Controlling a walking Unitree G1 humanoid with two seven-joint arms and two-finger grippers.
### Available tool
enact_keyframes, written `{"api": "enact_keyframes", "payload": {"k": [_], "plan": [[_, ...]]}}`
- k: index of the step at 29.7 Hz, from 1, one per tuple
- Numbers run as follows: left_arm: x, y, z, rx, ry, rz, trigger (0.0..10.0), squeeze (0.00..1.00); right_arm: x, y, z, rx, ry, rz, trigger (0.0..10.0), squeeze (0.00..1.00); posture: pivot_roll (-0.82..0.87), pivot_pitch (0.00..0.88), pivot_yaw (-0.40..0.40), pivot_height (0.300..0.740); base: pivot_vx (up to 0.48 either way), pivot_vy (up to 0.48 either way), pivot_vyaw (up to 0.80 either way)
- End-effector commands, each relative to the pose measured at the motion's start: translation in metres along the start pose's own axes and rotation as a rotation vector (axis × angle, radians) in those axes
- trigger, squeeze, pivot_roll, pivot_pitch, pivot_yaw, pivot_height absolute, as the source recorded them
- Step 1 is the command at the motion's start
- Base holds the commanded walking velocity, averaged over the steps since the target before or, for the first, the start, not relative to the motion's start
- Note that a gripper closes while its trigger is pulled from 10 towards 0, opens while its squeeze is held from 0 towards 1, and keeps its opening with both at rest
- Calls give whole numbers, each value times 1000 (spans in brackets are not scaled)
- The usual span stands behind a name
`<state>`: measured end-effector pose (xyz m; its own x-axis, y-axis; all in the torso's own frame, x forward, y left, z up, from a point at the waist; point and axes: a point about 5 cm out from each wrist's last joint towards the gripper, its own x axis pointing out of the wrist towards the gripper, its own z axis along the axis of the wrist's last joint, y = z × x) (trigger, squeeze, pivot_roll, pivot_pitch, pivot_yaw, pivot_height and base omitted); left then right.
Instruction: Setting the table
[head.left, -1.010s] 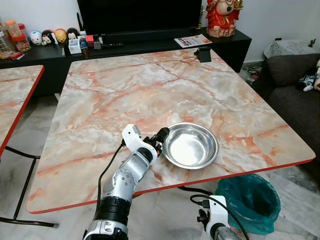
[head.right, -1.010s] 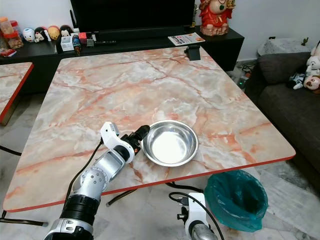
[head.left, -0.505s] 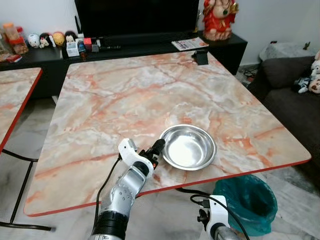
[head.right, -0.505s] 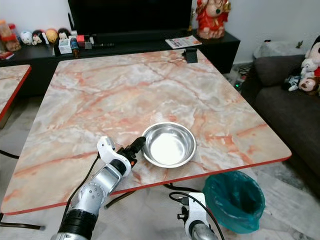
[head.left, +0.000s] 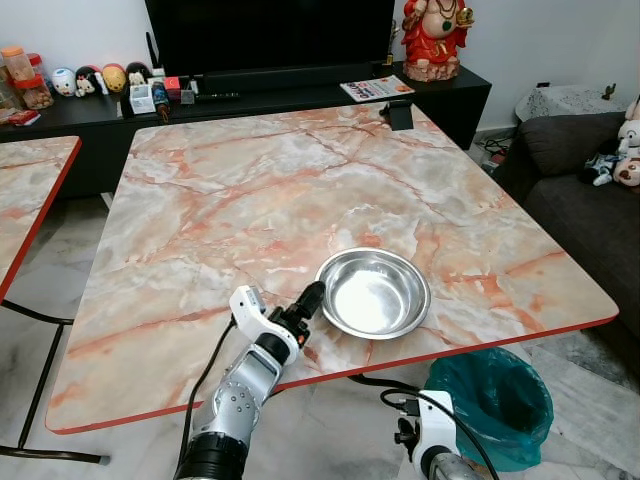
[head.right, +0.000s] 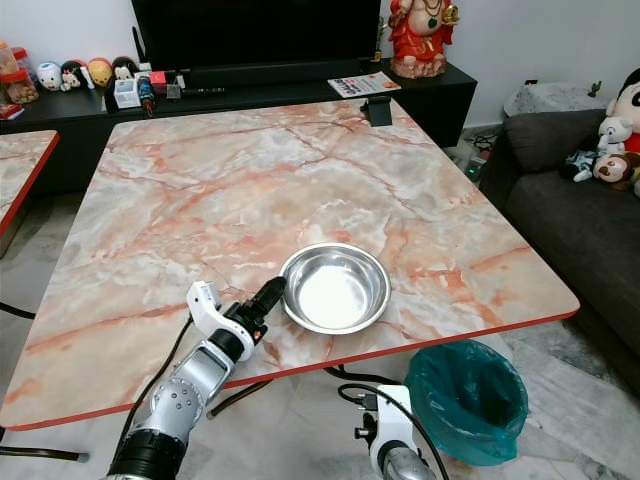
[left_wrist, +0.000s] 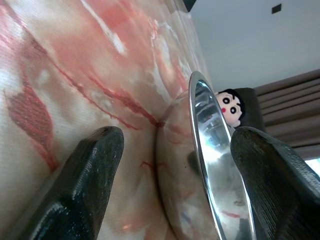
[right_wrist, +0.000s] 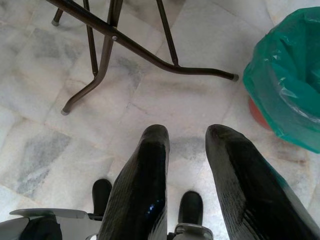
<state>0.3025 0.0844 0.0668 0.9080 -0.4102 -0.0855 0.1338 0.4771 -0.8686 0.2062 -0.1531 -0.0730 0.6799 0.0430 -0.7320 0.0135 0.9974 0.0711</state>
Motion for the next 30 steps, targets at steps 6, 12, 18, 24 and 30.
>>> {"api": "enact_keyframes", "payload": {"k": [6,12,18,24,30], "plan": [[52,-107,10,25,47,-50,10000,1000,0,0,1,5,-4,-4,10000,0,30,0,67,740,0,0,0],[51,-105,12,25,42,-46,10000,0,0,0,1,5,-4,-3,10000,0,30,0,0,740,0,0,0],[51,-105,12,25,42,-46,10000,0,0,0,1,5,-4,-3,10000,0,30,0,0,740,0,0,0],[51,-105,12,25,42,-46,10000,0,0,0,1,5,-4,-3,10000,0,30,0,0,740,0,0,0],[51,-105,12,25,42,-46,10000,0,0,0,1,5,-4,-3,10000,0,30,0,0,740,0,0,0]]}}
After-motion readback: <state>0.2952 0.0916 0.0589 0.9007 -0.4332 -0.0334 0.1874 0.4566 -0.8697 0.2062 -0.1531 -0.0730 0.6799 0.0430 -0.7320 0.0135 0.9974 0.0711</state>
